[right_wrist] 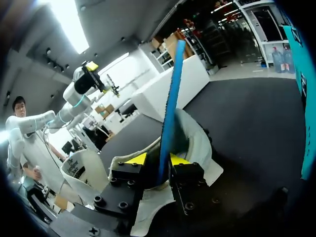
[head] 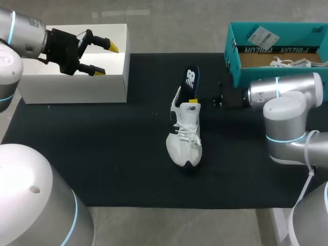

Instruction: Take the shoe out of the shoebox, open the shoe tongue, remove and reinsert the insole, then place the shoe into the shoebox

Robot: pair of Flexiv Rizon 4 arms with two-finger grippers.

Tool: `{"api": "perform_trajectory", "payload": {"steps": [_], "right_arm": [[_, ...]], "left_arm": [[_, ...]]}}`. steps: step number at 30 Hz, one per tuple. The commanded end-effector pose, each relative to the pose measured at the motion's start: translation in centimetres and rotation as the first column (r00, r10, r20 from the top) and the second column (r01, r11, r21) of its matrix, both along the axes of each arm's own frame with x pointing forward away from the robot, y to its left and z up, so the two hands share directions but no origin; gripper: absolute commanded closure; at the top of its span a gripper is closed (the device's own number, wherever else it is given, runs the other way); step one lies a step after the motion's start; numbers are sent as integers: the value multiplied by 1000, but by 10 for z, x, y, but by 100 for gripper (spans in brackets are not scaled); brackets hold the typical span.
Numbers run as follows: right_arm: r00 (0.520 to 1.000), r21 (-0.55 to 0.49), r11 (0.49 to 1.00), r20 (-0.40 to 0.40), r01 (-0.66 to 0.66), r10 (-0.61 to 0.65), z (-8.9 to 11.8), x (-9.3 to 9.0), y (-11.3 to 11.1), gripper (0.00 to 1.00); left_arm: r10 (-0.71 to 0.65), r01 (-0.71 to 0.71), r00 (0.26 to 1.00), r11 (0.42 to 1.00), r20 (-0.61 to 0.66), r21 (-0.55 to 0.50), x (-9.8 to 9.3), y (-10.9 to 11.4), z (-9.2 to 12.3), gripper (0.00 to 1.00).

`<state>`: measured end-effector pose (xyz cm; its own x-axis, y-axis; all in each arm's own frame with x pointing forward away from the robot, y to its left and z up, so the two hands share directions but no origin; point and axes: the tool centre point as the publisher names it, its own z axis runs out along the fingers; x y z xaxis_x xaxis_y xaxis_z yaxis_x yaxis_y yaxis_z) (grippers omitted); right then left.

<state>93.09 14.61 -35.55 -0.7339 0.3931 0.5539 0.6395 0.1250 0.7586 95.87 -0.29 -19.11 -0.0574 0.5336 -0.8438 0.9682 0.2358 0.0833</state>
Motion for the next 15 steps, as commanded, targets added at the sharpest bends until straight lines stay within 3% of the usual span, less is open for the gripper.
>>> {"api": "perform_trajectory", "payload": {"steps": [1,4,8,11,15], "right_arm": [[1000,-21,1000,23,-4,4,17,8,-5,47],[999,-31,999,42,-16,17,23,16,-7,51],[998,-39,999,47,-29,31,26,23,-8,67],[998,-38,999,47,-34,36,26,26,-8,99],[999,-23,999,27,-35,36,24,28,-7,100]], "left_arm": [[0,0,1000,1000,0,4,0,0,0,0],[0,0,1000,1000,0,4,0,0,0,0],[0,0,1000,1000,0,4,0,0,0,0],[0,0,1000,1000,0,4,0,0,0,0],[0,0,1000,1000,0,4,0,0,0,0]]}}
